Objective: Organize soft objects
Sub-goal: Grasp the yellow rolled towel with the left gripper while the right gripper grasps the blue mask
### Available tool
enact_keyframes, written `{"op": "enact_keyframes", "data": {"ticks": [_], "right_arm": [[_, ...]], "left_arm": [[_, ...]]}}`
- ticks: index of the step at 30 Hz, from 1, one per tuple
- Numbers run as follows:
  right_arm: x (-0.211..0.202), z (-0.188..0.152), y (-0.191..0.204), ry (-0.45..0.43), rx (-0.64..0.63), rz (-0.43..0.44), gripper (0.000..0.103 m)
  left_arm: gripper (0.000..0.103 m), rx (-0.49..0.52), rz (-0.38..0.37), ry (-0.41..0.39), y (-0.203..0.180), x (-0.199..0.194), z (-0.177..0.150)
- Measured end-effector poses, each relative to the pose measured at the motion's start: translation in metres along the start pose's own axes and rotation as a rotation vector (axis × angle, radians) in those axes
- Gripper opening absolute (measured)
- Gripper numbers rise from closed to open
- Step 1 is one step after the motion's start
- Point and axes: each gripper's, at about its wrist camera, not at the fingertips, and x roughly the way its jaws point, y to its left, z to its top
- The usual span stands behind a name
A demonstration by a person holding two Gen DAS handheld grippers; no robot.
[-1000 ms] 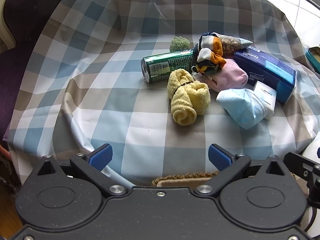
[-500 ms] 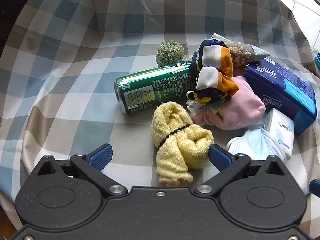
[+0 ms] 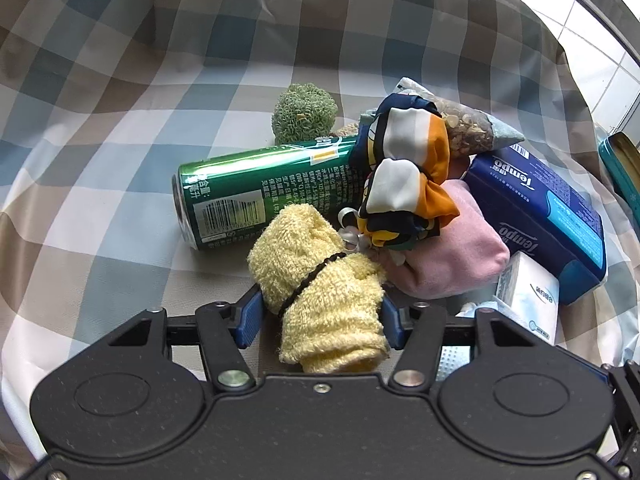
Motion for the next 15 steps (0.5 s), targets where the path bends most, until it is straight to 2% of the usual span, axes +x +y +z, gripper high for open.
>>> {"op": "enact_keyframes", "data": {"ticks": [3,5,8,15], "right_arm": [[0.004,0.000,0.002,-0.009,-0.007,-0.002,0.090],[0.007,0.000,0.004,-0.001,-0.019,-0.007,0.074],[0.007,-0.003,0.006,0.014,-0.032,-0.004,0.058],[-0.015,-0.007,0.005,-0.017,-0.030,0.005,0.046]], "left_arm": [[0.055,-0.001,0.007,-0.008,0.005,-0.005,-0.004],[0.054,-0.006,0.008,-0.007,0.009,-0.008,-0.006],[0.054,-0.021,0.005,-0.005,0.014,-0.014,-0.010],[0.054,-0.028,-0.003,-0.015,0.013,-0.038,-0.023]]}}
